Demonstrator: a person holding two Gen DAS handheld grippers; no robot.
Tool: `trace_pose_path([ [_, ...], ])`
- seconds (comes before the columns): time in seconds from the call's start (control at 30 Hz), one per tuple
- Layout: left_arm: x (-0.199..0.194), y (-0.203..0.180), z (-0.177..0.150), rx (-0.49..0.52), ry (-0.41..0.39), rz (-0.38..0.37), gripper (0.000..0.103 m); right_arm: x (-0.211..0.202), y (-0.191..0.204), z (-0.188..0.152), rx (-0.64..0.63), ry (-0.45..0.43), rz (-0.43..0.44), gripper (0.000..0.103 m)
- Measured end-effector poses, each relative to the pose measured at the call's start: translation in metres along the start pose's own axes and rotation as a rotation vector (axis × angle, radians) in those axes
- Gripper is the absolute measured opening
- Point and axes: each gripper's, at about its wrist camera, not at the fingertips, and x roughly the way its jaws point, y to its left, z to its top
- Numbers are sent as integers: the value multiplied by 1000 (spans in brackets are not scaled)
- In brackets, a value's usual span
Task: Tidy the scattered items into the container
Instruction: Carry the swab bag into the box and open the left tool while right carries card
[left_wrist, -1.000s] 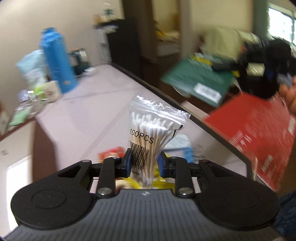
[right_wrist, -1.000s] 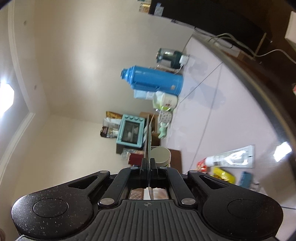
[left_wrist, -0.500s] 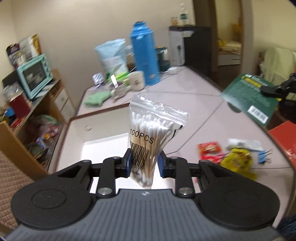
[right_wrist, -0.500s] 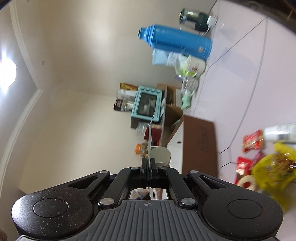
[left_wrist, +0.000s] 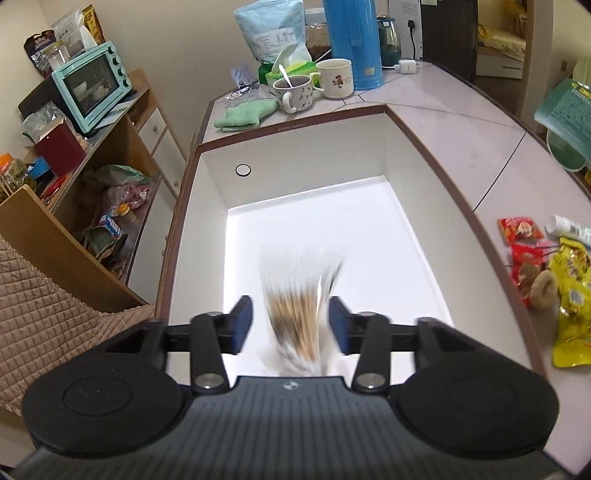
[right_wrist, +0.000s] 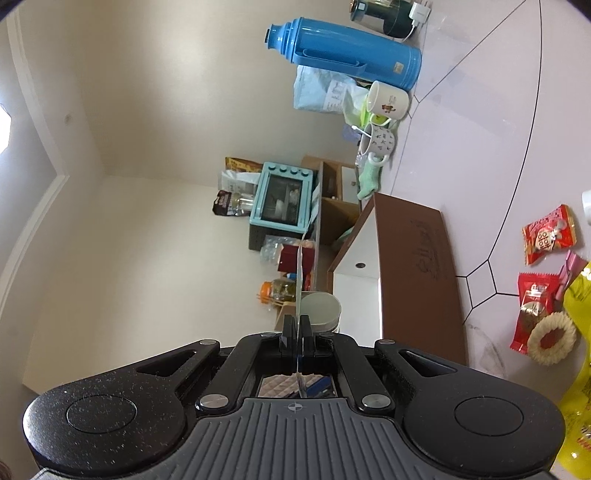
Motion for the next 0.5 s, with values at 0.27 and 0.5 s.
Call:
trace_pose_path([
  [0.27, -5, 18, -4, -3, 15, -39, 54, 27, 7, -7, 1, -16, -25, 0],
  [0.5, -22, 38, -9, -43, 8, -67, 60, 59, 15, -20, -37, 50, -51, 0],
])
